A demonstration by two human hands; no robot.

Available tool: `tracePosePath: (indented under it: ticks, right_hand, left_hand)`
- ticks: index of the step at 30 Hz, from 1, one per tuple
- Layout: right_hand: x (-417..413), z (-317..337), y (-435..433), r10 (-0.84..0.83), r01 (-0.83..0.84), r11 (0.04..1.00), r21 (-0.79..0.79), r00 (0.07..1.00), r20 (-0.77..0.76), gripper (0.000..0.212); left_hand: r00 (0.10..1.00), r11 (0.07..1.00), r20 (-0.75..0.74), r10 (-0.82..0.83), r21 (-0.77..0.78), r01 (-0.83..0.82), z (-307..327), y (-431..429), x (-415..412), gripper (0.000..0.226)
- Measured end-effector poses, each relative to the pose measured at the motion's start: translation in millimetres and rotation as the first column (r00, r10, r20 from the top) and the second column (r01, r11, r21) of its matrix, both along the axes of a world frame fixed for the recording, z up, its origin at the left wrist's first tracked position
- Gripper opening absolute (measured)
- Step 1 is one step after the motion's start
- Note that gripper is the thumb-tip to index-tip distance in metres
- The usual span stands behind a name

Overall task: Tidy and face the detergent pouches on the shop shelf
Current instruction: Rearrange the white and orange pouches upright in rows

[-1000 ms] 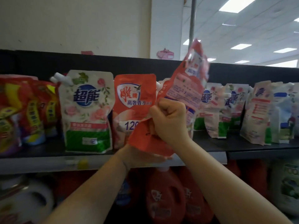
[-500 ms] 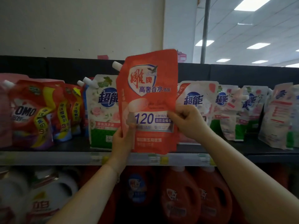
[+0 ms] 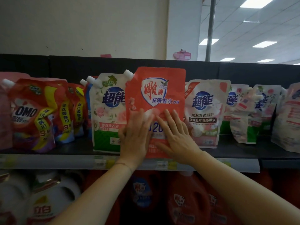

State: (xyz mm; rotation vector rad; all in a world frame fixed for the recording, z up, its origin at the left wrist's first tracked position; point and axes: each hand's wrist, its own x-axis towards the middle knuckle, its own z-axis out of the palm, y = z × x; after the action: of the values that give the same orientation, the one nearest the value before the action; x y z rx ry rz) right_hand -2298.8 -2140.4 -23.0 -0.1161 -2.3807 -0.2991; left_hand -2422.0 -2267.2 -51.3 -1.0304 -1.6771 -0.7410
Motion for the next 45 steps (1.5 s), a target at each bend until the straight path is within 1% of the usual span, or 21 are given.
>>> tracePosePath:
  ticks: [1,2,5,7,10,15,19,24,27,29,33,35,37,38,40,41,43,45]
  right_hand:
    - [-1.2,1.2,3.6,-0.013,0.013,1.000,0.005,0.999,0.048,0.081]
    - [-2.6,3.9,7.4,-0.014,0.014,1.000,-0.003,0.996,0.089,0.081]
    - [-8.3,14.4,17.6,-0.005,0.008,1.000,-0.015,0.979,0.202,0.090]
    - [-15.6,19.1,23.6,-0.025,0.029,1.000,-0.009,0.967,0.254,0.095]
    - [-30.2,24.4,31.5,-0.076,0.078,0.997,0.003,0.955,0.288,0.095]
    - [-50.8,21.7,39.7,-0.149,0.150,0.988,0.023,0.942,0.301,0.094]
    - [-61.1,16.6,43.5,-0.189,0.187,0.982,0.039,0.922,0.337,0.092]
    - [-63.4,17.2,42.9,-0.201,0.206,0.978,0.028,0.907,0.371,0.092]
    - [-58.3,13.0,39.3,-0.192,0.205,0.979,0.007,0.905,0.381,0.095]
    - [-53.3,9.4,34.6,-0.188,0.201,0.980,0.007,0.901,0.391,0.095]
    - [-42.1,10.4,24.4,-0.193,0.208,0.978,0.007,0.893,0.407,0.094]
    - [-35.0,16.7,16.2,-0.205,0.215,0.976,0.021,0.892,0.402,0.093]
    - [-26.6,22.1,4.0,-0.225,0.221,0.974,0.054,0.905,0.360,0.094]
    - [-22.6,23.2,-2.9,-0.235,0.224,0.972,0.073,0.916,0.326,0.094]
    - [-16.4,24.3,-17.3,-0.271,0.249,0.961,0.116,0.930,0.248,0.090]
    - [-14.2,25.8,-24.8,-0.280,0.256,0.957,0.133,0.937,0.209,0.085]
    - [-14.4,28.1,-36.2,-0.237,0.217,0.965,0.147,0.961,0.139,0.066]
    - [-17.9,30.8,-47.1,-0.169,0.154,0.976,0.155,0.982,0.085,0.049]
  left_hand:
    - [0.997,0.995,-0.070,-0.037,-0.098,0.030,3.2,-1.6,-6.7,0.056]
    - [0.992,0.982,-0.105,-0.066,-0.183,0.046,7.4,-3.3,-13.3,0.055]
    - [0.992,0.922,-0.096,-0.087,-0.384,0.043,19.8,-5.3,-29.2,0.070]
    - [0.995,0.896,-0.092,-0.043,-0.443,-0.002,24.4,0.2,-38.7,0.077]
    - [0.994,0.890,-0.107,0.007,-0.453,-0.055,28.5,12.6,-52.2,0.078]
    - [0.984,0.901,-0.175,0.037,-0.420,-0.109,22.2,32.5,-75.6,0.078]
    - [0.985,0.904,-0.165,0.053,-0.412,-0.118,11.4,43.1,-86.6,0.078]
    - [0.987,0.875,-0.144,0.064,-0.468,-0.126,15.2,41.2,-83.8,0.078]
    - [0.991,0.853,-0.121,0.057,-0.509,-0.111,15.7,36.1,-74.9,0.083]
    - [0.993,0.842,-0.101,0.062,-0.529,-0.106,16.4,29.9,-65.8,0.083]
    - [0.991,0.772,-0.067,0.117,-0.622,-0.133,31.2,9.7,-45.7,0.083]
    - [0.992,0.747,-0.025,0.121,-0.656,-0.108,42.5,-3.0,-36.7,0.079]
    - [0.998,0.789,0.046,0.049,-0.614,-0.010,48.7,-16.1,-32.5,0.071]
    - [0.995,0.828,0.093,-0.021,-0.557,0.069,48.8,-22.5,-30.8,0.066]
    - [0.978,0.906,0.135,-0.158,-0.374,0.198,45.2,-32.7,-25.2,0.047]
    - [0.974,0.941,0.138,-0.179,-0.266,0.210,42.9,-36.8,-22.1,0.036]
    - [0.972,0.986,0.186,-0.146,-0.049,0.158,37.1,-44.8,-17.6,0.023]
    - [0.960,0.991,0.270,-0.072,0.132,0.037,32.3,-53.3,-20.3,0.029]
